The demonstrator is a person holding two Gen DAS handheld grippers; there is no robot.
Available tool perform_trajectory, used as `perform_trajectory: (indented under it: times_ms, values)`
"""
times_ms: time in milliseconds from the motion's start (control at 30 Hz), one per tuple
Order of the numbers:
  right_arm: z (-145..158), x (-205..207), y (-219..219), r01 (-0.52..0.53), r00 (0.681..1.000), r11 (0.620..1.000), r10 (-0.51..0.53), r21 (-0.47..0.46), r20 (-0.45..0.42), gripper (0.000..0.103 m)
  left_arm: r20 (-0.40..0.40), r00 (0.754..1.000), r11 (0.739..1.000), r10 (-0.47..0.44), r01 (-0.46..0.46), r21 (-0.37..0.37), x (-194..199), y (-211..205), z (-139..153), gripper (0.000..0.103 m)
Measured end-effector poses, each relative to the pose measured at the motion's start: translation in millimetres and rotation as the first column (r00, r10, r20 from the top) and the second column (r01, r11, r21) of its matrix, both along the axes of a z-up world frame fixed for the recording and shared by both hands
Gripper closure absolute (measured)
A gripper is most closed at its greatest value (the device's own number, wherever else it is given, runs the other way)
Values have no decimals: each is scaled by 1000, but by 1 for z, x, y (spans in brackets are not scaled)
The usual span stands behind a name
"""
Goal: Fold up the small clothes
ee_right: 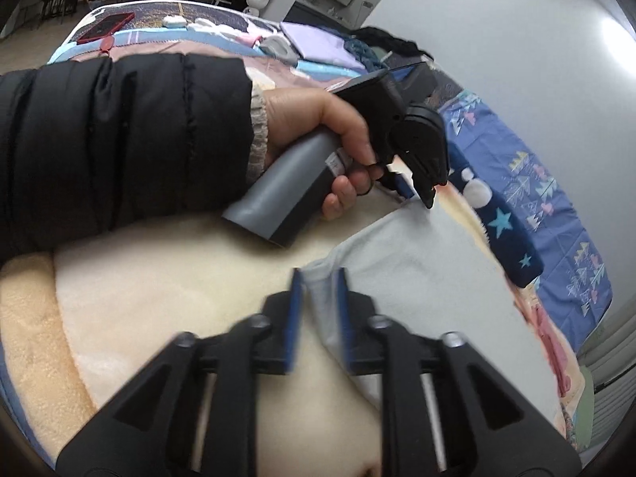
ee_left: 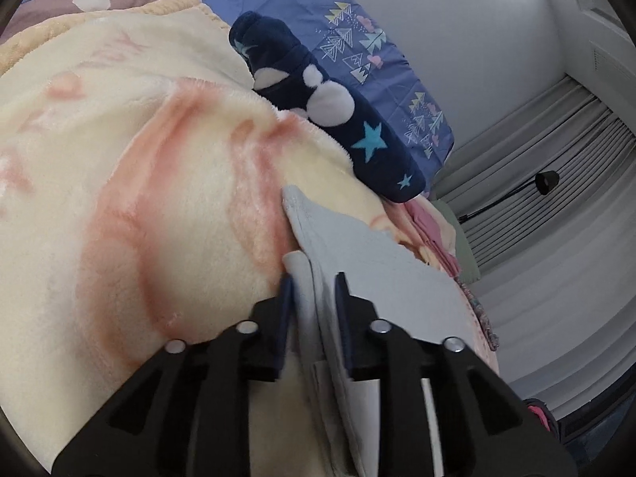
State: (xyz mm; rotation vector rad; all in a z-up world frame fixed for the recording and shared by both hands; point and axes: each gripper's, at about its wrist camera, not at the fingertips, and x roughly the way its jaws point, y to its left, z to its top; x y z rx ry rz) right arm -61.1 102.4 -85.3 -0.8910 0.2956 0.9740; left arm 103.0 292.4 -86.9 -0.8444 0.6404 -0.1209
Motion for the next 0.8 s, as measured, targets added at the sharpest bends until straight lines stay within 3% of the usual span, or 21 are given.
perform_trajectory:
  times_ms: [33,100,267,300,333,400,433,567,800]
  values:
    - [2,-3,-4,1,1000,1000,-2,8,27,58,4,1000,1000,-11,11,-11,-1,0,-1,70]
    - [-3,-5,-3,25,998,999,-23,-30,57,56,-20,999,999,-36,36,-9,4,-4,-4,69]
    - [-19,9,17,81,996,992,-76,-98,47,56,-62,994,995,-90,93,43,22,-18,-4,54]
    - [-20,11,21,82,996,992,-77,-95,51,58,-75,993,994,-93,97,55,25,-19,-4,54]
    - [-21,12,24,79,996,993,-74,-89,56,68,-86,992,993,-91,97,69,29,-21,-3,55]
    - [-25,15,32,71,996,993,-66,-92,55,92,-90,993,991,-78,88,104,32,-24,-3,78]
    - [-24,14,33,87,993,993,-81,-80,85,96,-90,992,992,-84,92,87,34,-24,-5,96]
    - [2,19,13,91,994,995,-93,45,49,96,-44,997,997,-68,70,46,28,-20,3,97]
    - [54,27,-33,144,989,963,-144,226,-13,96,-5,996,990,-90,90,109,38,-46,55,96]
